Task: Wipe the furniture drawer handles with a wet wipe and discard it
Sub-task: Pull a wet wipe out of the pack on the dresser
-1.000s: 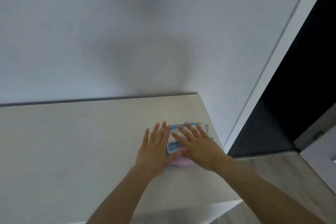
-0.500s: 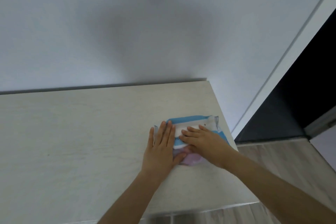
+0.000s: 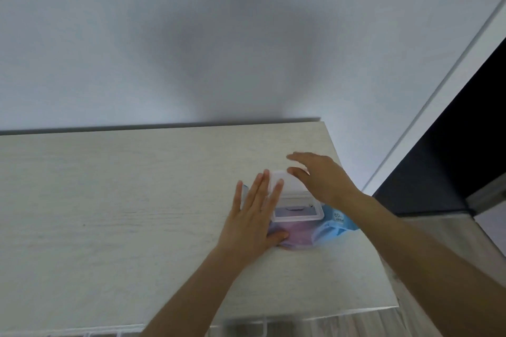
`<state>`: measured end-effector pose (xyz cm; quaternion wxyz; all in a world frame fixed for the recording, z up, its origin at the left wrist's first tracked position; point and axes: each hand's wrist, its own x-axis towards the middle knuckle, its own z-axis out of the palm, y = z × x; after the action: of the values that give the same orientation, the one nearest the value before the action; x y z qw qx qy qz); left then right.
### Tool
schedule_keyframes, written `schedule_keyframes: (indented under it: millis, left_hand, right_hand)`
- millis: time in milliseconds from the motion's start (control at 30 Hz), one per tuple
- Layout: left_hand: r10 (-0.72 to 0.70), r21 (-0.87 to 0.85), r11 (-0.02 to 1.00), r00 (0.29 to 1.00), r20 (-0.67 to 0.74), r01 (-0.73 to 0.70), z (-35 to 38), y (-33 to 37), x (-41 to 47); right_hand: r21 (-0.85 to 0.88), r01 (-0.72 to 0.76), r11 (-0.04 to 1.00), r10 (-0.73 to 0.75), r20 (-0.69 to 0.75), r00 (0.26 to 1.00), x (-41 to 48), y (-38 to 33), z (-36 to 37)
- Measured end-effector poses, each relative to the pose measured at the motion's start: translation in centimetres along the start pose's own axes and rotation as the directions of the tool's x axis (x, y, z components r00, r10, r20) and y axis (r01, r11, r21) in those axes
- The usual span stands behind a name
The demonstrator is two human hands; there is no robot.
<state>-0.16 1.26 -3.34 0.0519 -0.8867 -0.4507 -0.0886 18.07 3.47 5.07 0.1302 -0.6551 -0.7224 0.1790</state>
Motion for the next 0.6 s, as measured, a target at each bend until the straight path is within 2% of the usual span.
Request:
schedule_keyframes:
  millis: [67,167,233,300,400,500,600]
  left_hand:
    - [0.011,0.018,1.000,1.000,0.016,-0.011,-0.5,-0.7,0.6]
    - [0.004,0.039,0.999,0.996,0.088,-0.008,-1.4,-0.4,1.3]
    - [0.010,0.065,0.998,0.989,0.149,-0.019,-1.1,0.0,1.8]
    - [-0.033,0.062,0.998,0.955,0.296,0.016,-1.1,0.4,1.9]
    - [-0.086,0.106,0.993,0.928,0.361,0.050,-1.4,0.8,2.1]
    - [-0.081,0.142,0.989,0.943,0.322,0.036,-1.4,1.1,2.0]
    - [0.001,0.047,0.999,0.984,0.175,-0.010,-1.0,1.0,1.8]
  right_hand:
    - [-0.096,0.003,0.995,-0.005,-0.023,1.000,-0.6,0.2,0.8]
    - [-0.319,0.108,0.942,-0.149,-0.107,0.983,-2.6,0.7,2.4]
    - [-0.355,0.108,0.929,-0.159,-0.117,0.980,-4.7,1.3,3.9]
    - [-0.366,0.075,0.928,-0.113,-0.084,0.990,-6.7,2.0,5.6]
    - [-0.418,0.058,0.906,-0.077,-0.029,0.997,-8.6,2.8,7.6]
    - [-0.442,0.088,0.893,-0.094,0.009,0.996,-9.3,2.9,8.2]
    - [-0.405,0.174,0.898,-0.180,0.024,0.983,-9.4,2.1,8.5]
